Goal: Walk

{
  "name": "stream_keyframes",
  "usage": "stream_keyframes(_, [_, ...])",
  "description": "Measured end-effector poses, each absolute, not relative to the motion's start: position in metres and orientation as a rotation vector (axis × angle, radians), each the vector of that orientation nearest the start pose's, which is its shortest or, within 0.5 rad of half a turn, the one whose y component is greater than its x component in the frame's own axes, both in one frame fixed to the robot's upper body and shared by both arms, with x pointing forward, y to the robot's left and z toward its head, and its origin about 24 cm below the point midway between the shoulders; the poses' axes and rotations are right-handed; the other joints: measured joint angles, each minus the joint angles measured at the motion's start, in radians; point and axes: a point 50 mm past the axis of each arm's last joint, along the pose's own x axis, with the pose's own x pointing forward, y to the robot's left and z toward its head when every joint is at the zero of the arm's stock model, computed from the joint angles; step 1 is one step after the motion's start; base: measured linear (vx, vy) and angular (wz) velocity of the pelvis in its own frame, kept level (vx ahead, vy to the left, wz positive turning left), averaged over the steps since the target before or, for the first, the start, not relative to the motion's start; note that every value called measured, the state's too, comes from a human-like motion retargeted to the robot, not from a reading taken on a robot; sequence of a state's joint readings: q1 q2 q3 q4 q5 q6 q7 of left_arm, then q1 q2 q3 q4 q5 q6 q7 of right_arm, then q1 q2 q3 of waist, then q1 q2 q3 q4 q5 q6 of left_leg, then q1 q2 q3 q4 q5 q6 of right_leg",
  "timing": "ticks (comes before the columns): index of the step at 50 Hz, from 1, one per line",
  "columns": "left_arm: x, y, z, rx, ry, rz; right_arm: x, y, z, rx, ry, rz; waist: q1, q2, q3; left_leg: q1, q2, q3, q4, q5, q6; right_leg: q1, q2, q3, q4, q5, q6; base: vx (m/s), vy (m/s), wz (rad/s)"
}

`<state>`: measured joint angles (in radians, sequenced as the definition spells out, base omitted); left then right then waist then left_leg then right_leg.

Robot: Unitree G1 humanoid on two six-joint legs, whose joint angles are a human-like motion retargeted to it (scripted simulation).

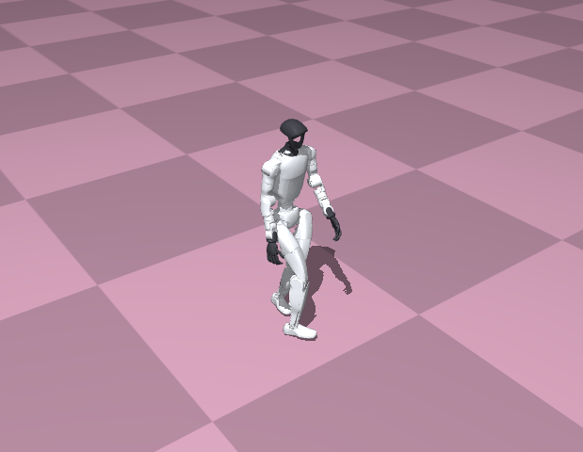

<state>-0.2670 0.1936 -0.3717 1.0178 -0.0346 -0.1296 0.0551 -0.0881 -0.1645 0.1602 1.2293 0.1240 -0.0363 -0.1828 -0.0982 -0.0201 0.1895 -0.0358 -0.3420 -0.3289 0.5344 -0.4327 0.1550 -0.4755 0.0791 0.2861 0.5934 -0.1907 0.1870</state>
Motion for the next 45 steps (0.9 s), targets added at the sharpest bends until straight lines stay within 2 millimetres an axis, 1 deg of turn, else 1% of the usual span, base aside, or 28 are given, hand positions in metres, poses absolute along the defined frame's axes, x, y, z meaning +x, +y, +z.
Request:
stream_keyframes(2, [0.235, 0.158, -0.099, 0.394, 0.631, -0.226, 0.129, -0.212, -0.155, -0.241, 1.091, -0.214, 0.005, 0.020, -0.002, 0.001, 0.006, -0.040, 0.046, -0.035, -0.005, 0.009, 0.039, 0.058, -0.119, 0.043, 0.022, 0.37, -0.10, 1.11])
stream_keyframes(3, [0.232, 0.158, -0.101, 0.396, 0.639, -0.229, 0.128, -0.214, -0.155, -0.237, 1.091, -0.232, 0.007, 0.023, -0.006, 0.000, 0.000, -0.056, 0.076, -0.055, -0.007, 0.004, 0.055, 0.082, -0.130, 0.051, 0.031, 0.39, -0.10, 1.12])
stream_keyframes(5, [0.225, 0.160, -0.106, 0.397, 0.666, -0.224, 0.127, -0.220, -0.154, -0.230, 1.088, -0.275, 0.011, 0.038, -0.011, 0.004, -0.004, -0.088, 0.131, -0.088, -0.014, 0.005, 0.081, 0.106, -0.131, 0.070, 0.044, 0.41, -0.10, 1.17])
stream_keyframes(8, [0.207, 0.169, -0.120, 0.378, 0.749, -0.181, 0.123, -0.230, -0.152, -0.213, 1.083, -0.352, 0.018, 0.068, -0.015, 0.009, 0.004, -0.106, 0.224, -0.104, -0.046, 0.015, 0.105, 0.084, -0.068, 0.083, 0.044, 0.43, -0.10, 1.19])
stream_keyframes(10, [0.190, 0.177, -0.130, 0.356, 0.821, -0.139, 0.120, -0.237, -0.151, -0.200, 1.078, -0.399, 0.024, 0.093, -0.018, -0.002, 0.018, -0.102, 0.308, -0.087, -0.086, 0.023, 0.113, 0.045, -0.022, 0.067, 0.028, 0.44, -0.09, 1.14])
stream_keyframes(13, [0.164, 0.191, -0.142, 0.319, 0.926, -0.073, 0.118, -0.246, -0.149, -0.186, 1.062, -0.445, 0.030, 0.131, -0.024, -0.070, 0.069, -0.037, 0.477, 0.003, -0.165, 0.045, 0.110, -0.028, 0.014, 0.023, -0.010, 0.44, -0.07, 1.17])
stream_keyframes(15, [0.150, 0.199, -0.148, 0.298, 0.978, -0.036, 0.118, -0.252, -0.146, -0.177, 1.045, -0.462, 0.035, 0.150, -0.030, -0.145, 0.120, 0.040, 0.604, 0.064, -0.195, 0.065, 0.100, -0.077, 0.021, -0.010, -0.033, 0.44, -0.07, 1.25])
stream_keyframes(17, [0.143, 0.206, -0.150, 0.280, 1.007, -0.006, 0.122, -0.258, -0.143, -0.172, 1.025, -0.468, 0.042, 0.158, -0.039, -0.242, 0.184, 0.129, 0.713, 0.097, -0.180, 0.090, 0.077, -0.125, 0.004, -0.037, -0.049, 0.44, -0.08, 1.26])
stream_keyframes(18, [0.139, 0.209, -0.151, 0.272, 1.019, 0.007, 0.122, -0.260, -0.142, -0.174, 1.018, -0.469, 0.051, 0.161, -0.044, -0.286, 0.221, 0.173, 0.759, 0.097, -0.161, 0.101, 0.069, -0.147, 0.003, -0.054, -0.056, 0.44, -0.10, 1.17])
stream_keyframes(20, [0.139, 0.215, -0.150, 0.256, 1.025, 0.030, 0.130, -0.264, -0.138, -0.171, 0.999, -0.470, 0.066, 0.154, -0.053, -0.379, 0.273, 0.248, 0.808, 0.095, -0.118, 0.140, 0.038, -0.186, -0.051, -0.064, -0.064, 0.44, -0.12, 1.06])
stream_keyframes(21, [0.136, 0.215, -0.151, 0.246, 1.031, 0.038, 0.130, -0.266, -0.138, -0.175, 0.996, -0.470, 0.081, 0.157, -0.058, -0.413, 0.300, 0.278, 0.815, 0.078, -0.101, 0.152, 0.036, -0.203, -0.052, -0.080, -0.068, 0.44, -0.14, 0.84])
stream_keyframes(23, [0.135, 0.217, -0.150, 0.226, 1.027, 0.051, 0.136, -0.270, -0.134, -0.177, 0.979, -0.471, 0.106, 0.147, -0.061, -0.472, 0.327, 0.333, 0.782, 0.055, -0.070, 0.203, 0.015, -0.232, -0.107, -0.089, -0.071, 0.44, -0.15, 0.70])
stream_keyframes(25, [0.133, 0.215, -0.151, 0.200, 1.023, 0.059, 0.143, -0.274, -0.131, -0.178, 0.962, -0.474, 0.135, 0.140, -0.061, -0.515, 0.342, 0.379, 0.703, 0.035, -0.054, 0.252, 0.000, -0.254, -0.150, -0.101, -0.073, 0.43, -0.15, 0.54])
stream_keyframes(29, [0.125, 0.203, -0.154, 0.141, 1.027, 0.057, 0.157, -0.280, -0.123, -0.190, 0.922, -0.478, 0.184, 0.122, -0.054, -0.550, 0.341, 0.455, 0.426, 0.034, -0.060, 0.344, -0.035, -0.287, -0.217, -0.132, -0.077, 0.40, -0.15, 0.34])
stream_keyframes(31, [0.119, 0.197, -0.157, 0.117, 1.041, 0.052, 0.166, -0.282, -0.118, -0.202, 0.897, -0.476, 0.199, 0.109, -0.050, -0.550, 0.329, 0.484, 0.250, 0.068, -0.076, 0.382, -0.058, -0.303, -0.238, -0.150, -0.078, 0.37, -0.14, 0.30])
stream_keyframes(33, [0.113, 0.190, -0.160, 0.098, 1.061, 0.043, 0.177, -0.284, -0.113, -0.221, 0.871, -0.469, 0.207, 0.093, -0.046, -0.538, 0.309, 0.509, 0.052, 0.124, -0.097, 0.414, -0.082, -0.320, -0.248, -0.169, -0.077, 0.35, -0.11, 0.31])
stream_keyframes(36, [0.098, 0.181, -0.165, 0.078, 1.105, 0.030, 0.188, -0.282, -0.108, -0.253, 0.838, -0.448, 0.211, 0.091, -0.055, -0.553, 0.308, 0.529, -0.128, 0.173, -0.129, 0.437, -0.086, -0.343, -0.212, -0.212, -0.080, 0.36, -0.07, 0.23])
stream_keyframes(39, [0.086, 0.176, -0.169, 0.064, 1.147, 0.026, 0.197, -0.277, -0.104, -0.276, 0.815, -0.415, 0.209, 0.075, -0.067, -0.537, 0.294, 0.551, -0.270, 0.240, -0.138, 0.452, -0.103, -0.352, -0.167, -0.252, -0.080, 0.43, -0.02, 0.13])
stream_keyframes(40, [0.083, 0.175, -0.170, 0.060, 1.161, 0.027, 0.199, -0.275, -0.104, -0.281, 0.811, -0.404, 0.208, 0.067, -0.071, -0.528, 0.288, 0.557, -0.297, 0.263, -0.136, 0.456, -0.112, -0.355, -0.147, -0.264, -0.080, 0.49, 0.01, 0.04])
stream_keyframes(42, [0.074, 0.173, -0.172, 0.050, 1.189, 0.030, 0.195, -0.269, -0.108, -0.290, 0.824, -0.378, 0.201, 0.050, -0.087, -0.534, 0.276, 0.569, -0.270, 0.294, -0.120, 0.450, -0.139, -0.376, -0.085, -0.277, -0.075, 0.53, 0.04, 0.08])
stream_keyframes(45, [0.067, 0.175, -0.174, 0.040, 1.220, 0.048, 0.181, -0.259, -0.119, -0.295, 0.872, -0.332, 0.184, 0.013, -0.113, -0.540, 0.240, 0.586, -0.186, 0.319, -0.083, 0.437, -0.184, -0.361, 0.036, -0.279, -0.053, 0.61, 0.07, 0.25])
